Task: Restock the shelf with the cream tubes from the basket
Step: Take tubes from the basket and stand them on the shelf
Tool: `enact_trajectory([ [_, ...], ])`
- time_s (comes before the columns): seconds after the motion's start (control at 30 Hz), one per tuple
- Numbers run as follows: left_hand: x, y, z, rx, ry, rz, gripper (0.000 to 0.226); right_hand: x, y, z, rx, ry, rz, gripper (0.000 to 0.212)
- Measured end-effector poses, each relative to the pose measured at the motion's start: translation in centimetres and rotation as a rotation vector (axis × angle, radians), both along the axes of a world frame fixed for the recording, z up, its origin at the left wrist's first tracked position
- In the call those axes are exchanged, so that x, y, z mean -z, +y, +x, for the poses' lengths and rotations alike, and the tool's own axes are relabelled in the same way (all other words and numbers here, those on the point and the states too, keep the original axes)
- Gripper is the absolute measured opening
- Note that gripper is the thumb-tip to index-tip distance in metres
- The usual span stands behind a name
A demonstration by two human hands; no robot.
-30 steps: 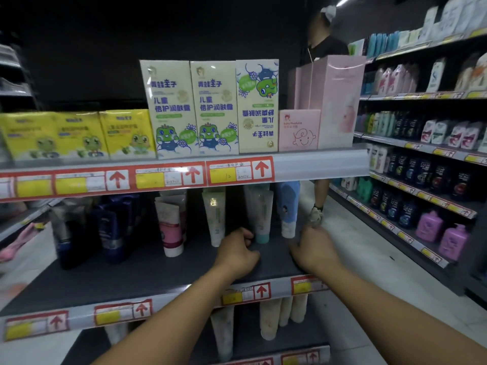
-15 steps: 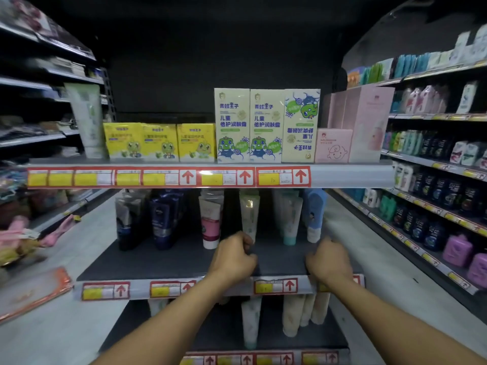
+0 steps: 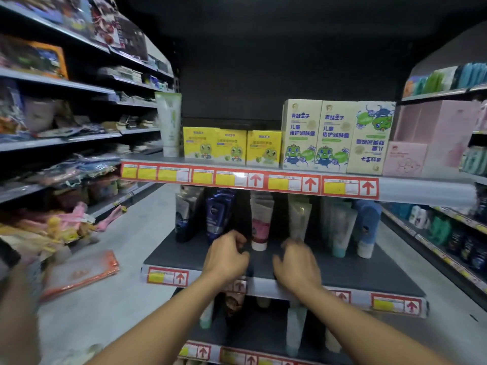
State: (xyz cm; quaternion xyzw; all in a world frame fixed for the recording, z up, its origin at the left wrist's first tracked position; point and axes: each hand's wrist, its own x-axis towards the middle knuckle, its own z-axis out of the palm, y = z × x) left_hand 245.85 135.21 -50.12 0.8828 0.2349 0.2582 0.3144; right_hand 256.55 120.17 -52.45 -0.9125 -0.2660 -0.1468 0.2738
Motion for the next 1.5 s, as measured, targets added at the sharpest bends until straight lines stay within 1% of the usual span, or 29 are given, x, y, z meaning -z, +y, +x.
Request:
enact_trajectory([
  [0.1, 0.4, 2.4, -1.4, -0.063, -0.009, -0.026, 0.029, 0.4, 3.2, -1.6, -0.072, 0.011, -0.002, 0.033],
  [0.3, 1.3, 7.1, -3.6, -0.157, -0.054, -0.034, 0.030, 0.8, 9.2, -3.5, -0.175, 0.038, 0.014, 0.040],
  [0.4, 1.9, 9.6, -4.0, -0.208, -0.055, -0.037, 0.031, 1.1, 11.7, -4.1, -0.180, 0.097, 0.029, 0.044],
  [0.53, 2.6, 12.0, -4.2, -0.297, -0.109, -0.073, 0.032, 1.8, 14.5, -3.9, -0.162, 0.223, 0.072, 0.048],
  [0.63, 3.3, 13.7, -3.9, -0.324, -0.135, -0.085, 0.037, 2.2, 15.9, -3.0, -0.116, 0.311, 0.108, 0.057],
  [0.73, 3.8, 15.6, -3.1, -0.342, -0.134, -0.081, 0.041, 2.1, 16.9, -2.0, -0.102, 0.346, 0.096, 0.069],
  [0.8, 3.7, 16.5, -2.5, -0.349, -0.109, -0.108, 0.045, 2.0, 17.5, -1.4, -0.102, 0.367, 0.081, 0.077],
  [0.87, 3.4, 17.3, -1.8, -0.345, -0.067, -0.151, 0.055, 2.1, 18.0, -0.8, -0.108, 0.368, 0.081, 0.084],
  [1.03, 3.1, 19.1, -0.3, -0.282, 0.032, -0.176, 0.079, 2.3, 18.7, 0.4, -0.106, 0.307, 0.079, 0.094],
  [1.1, 3.5, 19.6, 0.2, -0.289, 0.032, -0.166, 0.076, 2.2, 18.9, 0.5, -0.102, 0.286, 0.093, 0.094],
  [1.17, 4.3, 19.9, 0.6, -0.299, 0.019, -0.135, 0.063, 2.4, 19.0, 0.6, -0.097, 0.268, 0.104, 0.093],
  [1.23, 4.9, 19.9, 0.7, -0.281, 0.029, -0.128, 0.056, 2.7, 19.1, 0.7, -0.101, 0.248, 0.114, 0.083],
  [1.37, 5.0, 20.1, 0.8, -0.276, 0.031, -0.161, 0.058, 3.0, 19.0, 1.0, -0.125, 0.206, 0.087, 0.061],
  [1.5, 5.2, 20.0, 0.7, -0.298, 0.035, -0.114, 0.055, 3.3, 19.1, 1.3, -0.141, 0.177, 0.068, 0.050],
])
